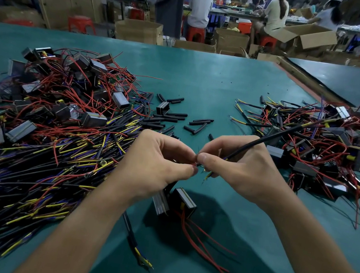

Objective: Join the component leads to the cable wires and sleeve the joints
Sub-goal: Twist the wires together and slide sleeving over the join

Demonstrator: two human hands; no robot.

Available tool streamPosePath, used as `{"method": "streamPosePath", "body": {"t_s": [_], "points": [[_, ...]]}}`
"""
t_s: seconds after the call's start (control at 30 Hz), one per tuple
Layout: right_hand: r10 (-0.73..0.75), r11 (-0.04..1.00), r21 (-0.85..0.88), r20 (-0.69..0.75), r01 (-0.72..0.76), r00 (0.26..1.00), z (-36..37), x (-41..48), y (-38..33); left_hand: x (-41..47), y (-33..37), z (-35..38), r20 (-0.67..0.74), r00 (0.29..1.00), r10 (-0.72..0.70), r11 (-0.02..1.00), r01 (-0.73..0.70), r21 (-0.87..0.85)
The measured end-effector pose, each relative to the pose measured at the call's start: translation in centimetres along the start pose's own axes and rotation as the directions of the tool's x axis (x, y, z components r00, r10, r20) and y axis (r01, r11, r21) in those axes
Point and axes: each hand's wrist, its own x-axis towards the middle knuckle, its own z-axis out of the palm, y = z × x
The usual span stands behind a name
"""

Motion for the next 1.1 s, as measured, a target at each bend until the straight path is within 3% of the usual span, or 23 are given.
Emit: {"method": "streamPosePath", "body": {"t_s": [0.23,0.57,0.83,1.1], "points": [[0.005,0.997,0.077,0.057,-0.009,0.998,-0.4,0.0,0.1,0.0,0.1,0.1,0.072,0.996,-0.056,0.998,0.057,-0.021],[0.004,0.984,0.178,0.145,-0.03,0.989,-0.9,-0.3,-0.4,-0.2,0.7,-0.4,0.299,0.936,-0.185,0.979,0.201,-0.023],[0.074,0.982,0.16,0.157,-0.099,0.985,-1.0,-0.1,-0.1,-0.4,0.8,-0.2,0.176,0.977,-0.12,0.993,0.115,0.039],[0.061,0.962,0.248,0.219,-0.116,0.974,-1.3,-0.2,0.1,-0.4,0.8,-0.3,0.194,0.974,-0.118,0.992,0.106,0.073]]}}
